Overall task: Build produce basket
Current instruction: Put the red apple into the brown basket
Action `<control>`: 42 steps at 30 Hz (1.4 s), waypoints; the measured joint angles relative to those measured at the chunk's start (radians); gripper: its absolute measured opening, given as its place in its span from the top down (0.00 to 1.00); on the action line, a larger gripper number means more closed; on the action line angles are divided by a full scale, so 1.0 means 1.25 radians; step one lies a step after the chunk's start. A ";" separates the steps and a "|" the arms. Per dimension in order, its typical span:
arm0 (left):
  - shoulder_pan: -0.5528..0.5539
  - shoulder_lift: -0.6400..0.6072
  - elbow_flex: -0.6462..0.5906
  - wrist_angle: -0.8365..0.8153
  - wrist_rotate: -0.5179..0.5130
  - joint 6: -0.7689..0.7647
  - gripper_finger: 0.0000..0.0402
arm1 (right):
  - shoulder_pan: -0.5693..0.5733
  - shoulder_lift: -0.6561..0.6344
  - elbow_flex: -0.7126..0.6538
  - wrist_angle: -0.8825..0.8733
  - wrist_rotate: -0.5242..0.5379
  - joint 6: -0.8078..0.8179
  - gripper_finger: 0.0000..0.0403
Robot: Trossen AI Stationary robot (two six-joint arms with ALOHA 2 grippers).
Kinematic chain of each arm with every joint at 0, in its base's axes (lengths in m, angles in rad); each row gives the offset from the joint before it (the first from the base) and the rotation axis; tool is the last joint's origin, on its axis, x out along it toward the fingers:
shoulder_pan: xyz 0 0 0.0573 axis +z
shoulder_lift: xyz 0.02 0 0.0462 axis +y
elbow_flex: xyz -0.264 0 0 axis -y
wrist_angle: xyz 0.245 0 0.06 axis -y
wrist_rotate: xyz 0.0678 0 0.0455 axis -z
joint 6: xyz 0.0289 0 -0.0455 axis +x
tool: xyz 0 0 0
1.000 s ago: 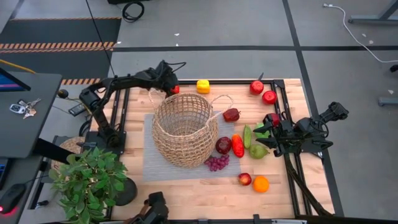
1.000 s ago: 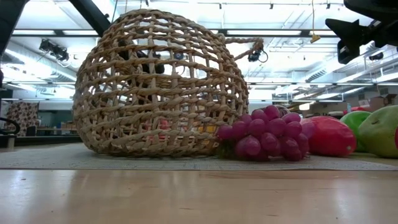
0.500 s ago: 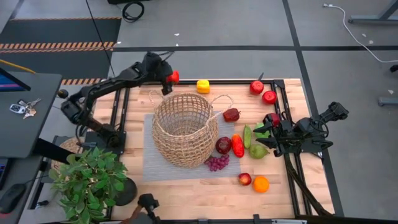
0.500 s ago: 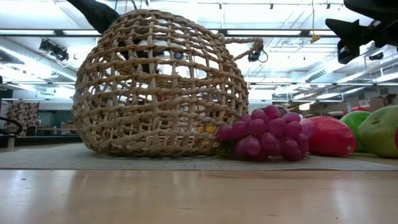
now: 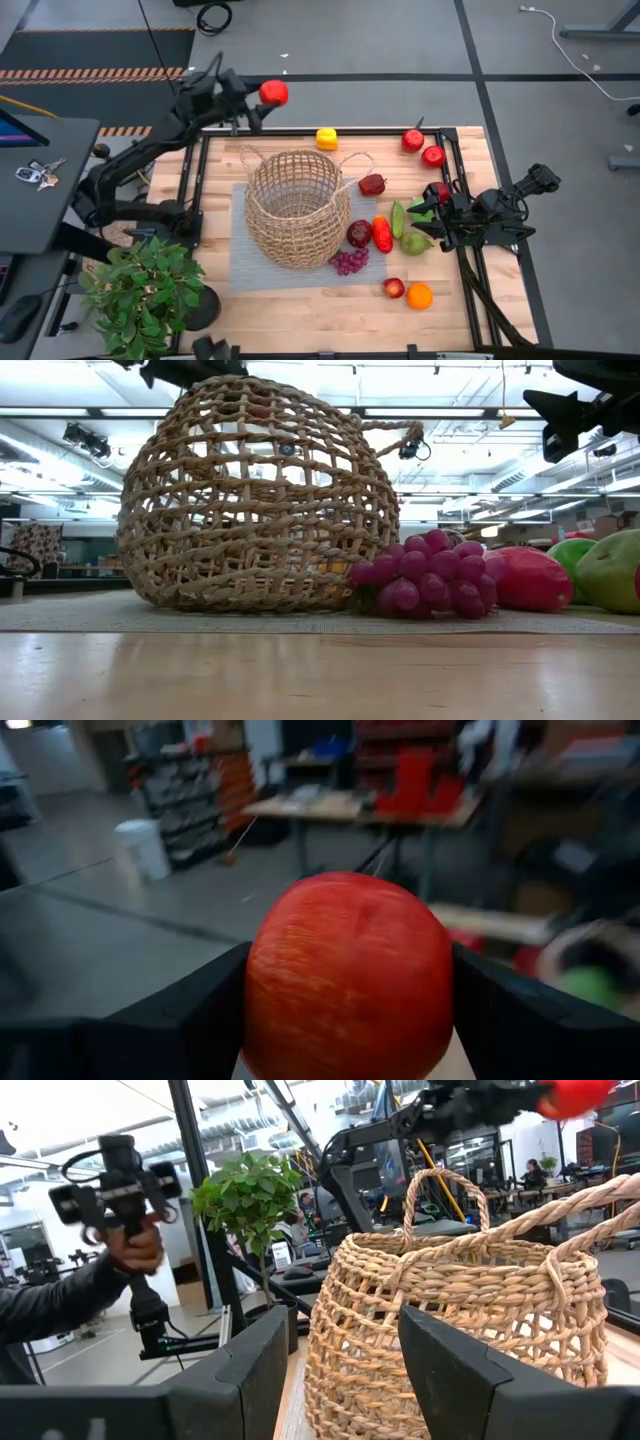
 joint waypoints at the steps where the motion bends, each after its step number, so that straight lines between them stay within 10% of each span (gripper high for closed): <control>1: -0.004 -0.008 0.000 0.009 0.014 -0.030 0.26 | 0.000 0.000 0.000 0.000 0.000 0.000 0.51; 15: -0.125 -0.035 0.000 0.047 0.208 -0.049 0.25 | 0.000 0.000 0.000 0.000 0.000 0.000 0.51; 42: -0.280 -0.035 0.000 0.024 0.088 1.395 0.20 | 0.000 0.000 0.000 0.000 0.000 0.000 0.51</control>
